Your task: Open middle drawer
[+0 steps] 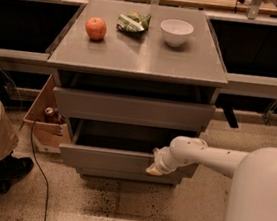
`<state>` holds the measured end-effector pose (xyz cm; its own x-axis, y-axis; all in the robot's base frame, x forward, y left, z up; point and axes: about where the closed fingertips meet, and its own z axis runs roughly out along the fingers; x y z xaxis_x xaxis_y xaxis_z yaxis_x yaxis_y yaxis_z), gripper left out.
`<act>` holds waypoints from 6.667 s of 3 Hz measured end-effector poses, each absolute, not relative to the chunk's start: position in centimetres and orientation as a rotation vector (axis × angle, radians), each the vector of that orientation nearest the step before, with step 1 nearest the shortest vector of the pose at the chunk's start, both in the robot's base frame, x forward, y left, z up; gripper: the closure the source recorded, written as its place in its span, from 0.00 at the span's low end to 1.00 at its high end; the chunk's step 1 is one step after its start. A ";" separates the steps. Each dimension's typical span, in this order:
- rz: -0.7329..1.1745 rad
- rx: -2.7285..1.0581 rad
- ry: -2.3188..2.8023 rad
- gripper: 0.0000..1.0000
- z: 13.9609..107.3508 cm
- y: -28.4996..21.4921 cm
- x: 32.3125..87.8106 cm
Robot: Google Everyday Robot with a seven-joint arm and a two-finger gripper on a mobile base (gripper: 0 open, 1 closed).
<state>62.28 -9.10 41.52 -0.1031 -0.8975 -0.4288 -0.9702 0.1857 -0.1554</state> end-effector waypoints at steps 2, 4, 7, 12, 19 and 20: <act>0.248 -1.790 2.052 0.49 41.7 -9.0 60.8; 0.273 -1.852 2.064 0.64 41.5 -8.9 58.4; 0.319 -1.958 2.107 0.68 41.7 -9.6 55.6; 0.054 -1.958 2.130 1.00 48.3 -14.4 59.2; 0.530 -1.600 2.108 1.00 39.8 -11.8 61.2; 0.602 -1.610 2.127 1.00 38.9 -11.1 59.6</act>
Offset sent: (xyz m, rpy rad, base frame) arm -0.0672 0.0022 -0.0031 -0.0740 0.1290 0.0944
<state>59.64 -11.10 38.88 -0.2534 -0.7914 -0.5562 -0.9655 0.2422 0.0953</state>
